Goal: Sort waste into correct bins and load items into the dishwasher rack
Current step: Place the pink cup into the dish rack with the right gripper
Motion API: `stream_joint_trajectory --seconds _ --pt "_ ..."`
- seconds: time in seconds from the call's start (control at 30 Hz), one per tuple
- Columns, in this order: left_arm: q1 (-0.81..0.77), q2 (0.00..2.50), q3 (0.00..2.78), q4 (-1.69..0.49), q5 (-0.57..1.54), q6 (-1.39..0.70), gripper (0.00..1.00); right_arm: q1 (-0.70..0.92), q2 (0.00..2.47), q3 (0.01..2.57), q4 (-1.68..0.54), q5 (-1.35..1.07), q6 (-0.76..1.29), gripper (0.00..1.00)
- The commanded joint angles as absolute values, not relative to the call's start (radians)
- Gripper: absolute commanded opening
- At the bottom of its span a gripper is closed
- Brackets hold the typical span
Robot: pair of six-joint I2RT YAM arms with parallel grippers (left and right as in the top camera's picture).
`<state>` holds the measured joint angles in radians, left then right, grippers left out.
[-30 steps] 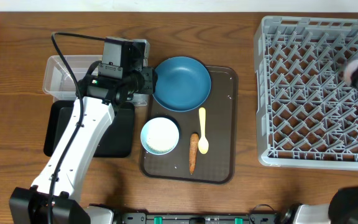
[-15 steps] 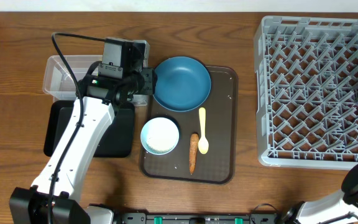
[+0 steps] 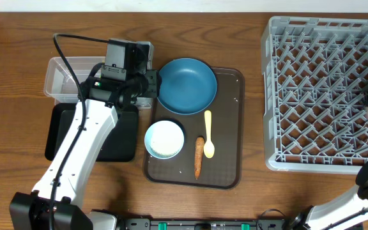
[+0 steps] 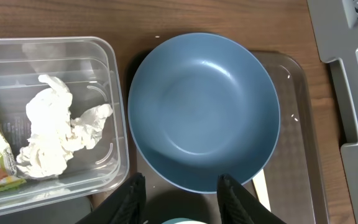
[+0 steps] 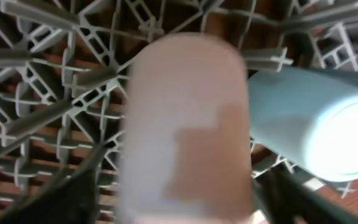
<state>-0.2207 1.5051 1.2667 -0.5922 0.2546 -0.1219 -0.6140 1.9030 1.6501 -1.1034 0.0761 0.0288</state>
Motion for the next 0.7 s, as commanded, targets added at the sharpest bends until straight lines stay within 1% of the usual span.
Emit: stream_joint_trajectory --seconds 0.0,0.03,0.2,0.4,0.53,0.6,0.67 --pt "-0.219 1.509 1.274 -0.594 0.241 -0.101 0.41 -0.622 1.908 1.653 -1.108 0.07 0.029 0.99" --pt "-0.219 1.509 1.274 -0.594 0.241 -0.101 0.44 -0.622 1.908 1.654 -1.111 0.069 0.03 0.99" --pt "-0.219 1.509 1.274 -0.594 0.242 -0.101 0.44 -0.621 1.904 1.671 -1.128 0.032 0.03 0.99" --pt "-0.219 1.509 1.274 -0.597 0.241 -0.101 0.44 -0.6 1.858 1.748 -1.132 -0.06 0.03 0.99" --pt "-0.219 1.509 1.274 -0.598 0.241 -0.101 0.44 -0.551 1.815 1.816 -1.11 -0.231 0.008 0.99" --pt "-0.219 1.509 1.274 -0.601 0.241 -0.101 0.44 -0.508 1.793 1.827 -1.077 -0.356 -0.033 0.98" --pt "-0.219 1.509 1.274 -0.606 0.241 -0.101 0.44 -0.453 1.784 1.827 -1.047 -0.431 -0.043 0.98"
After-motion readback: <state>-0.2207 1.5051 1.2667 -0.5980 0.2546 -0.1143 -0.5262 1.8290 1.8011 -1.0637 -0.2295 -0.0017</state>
